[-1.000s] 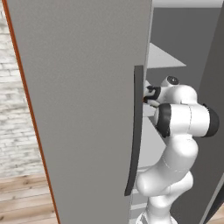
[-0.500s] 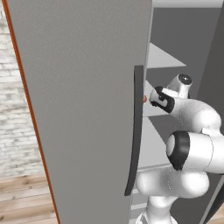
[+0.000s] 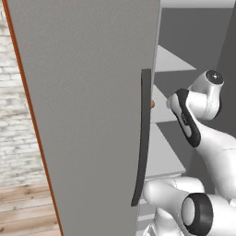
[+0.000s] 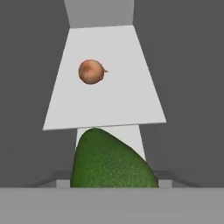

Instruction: Take the avocado and onion out of the freezer and place them in the tupperware container on the counter. Then put the tupperware containing the vegetables back in the freezer.

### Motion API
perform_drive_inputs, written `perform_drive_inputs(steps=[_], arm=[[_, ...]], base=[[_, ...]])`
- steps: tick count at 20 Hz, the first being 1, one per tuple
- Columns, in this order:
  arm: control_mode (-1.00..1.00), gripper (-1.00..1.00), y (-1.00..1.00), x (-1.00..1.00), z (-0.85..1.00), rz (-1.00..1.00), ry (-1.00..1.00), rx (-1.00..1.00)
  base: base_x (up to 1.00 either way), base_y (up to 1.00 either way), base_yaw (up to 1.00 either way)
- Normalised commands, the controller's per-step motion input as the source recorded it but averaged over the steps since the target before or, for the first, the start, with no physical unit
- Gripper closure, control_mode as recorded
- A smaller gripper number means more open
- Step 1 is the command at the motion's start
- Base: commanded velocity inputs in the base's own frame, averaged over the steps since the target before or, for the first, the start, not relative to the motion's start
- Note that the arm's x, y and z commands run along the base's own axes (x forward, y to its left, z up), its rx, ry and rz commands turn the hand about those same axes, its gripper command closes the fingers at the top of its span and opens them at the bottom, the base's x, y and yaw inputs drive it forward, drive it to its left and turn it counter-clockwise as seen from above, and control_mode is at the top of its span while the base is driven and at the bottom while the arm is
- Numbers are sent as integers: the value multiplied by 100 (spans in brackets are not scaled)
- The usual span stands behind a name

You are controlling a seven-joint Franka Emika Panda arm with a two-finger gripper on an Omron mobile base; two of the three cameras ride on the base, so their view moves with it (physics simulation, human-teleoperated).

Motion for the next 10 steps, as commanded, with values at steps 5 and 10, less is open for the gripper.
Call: perform_drive_inputs(steps=[5,10], arm=[[-100,100,41,-100,76,0,-6,0],[-100,100,53,-100,91,0,0,0]], base=[[0,0,0],[0,0,0]])
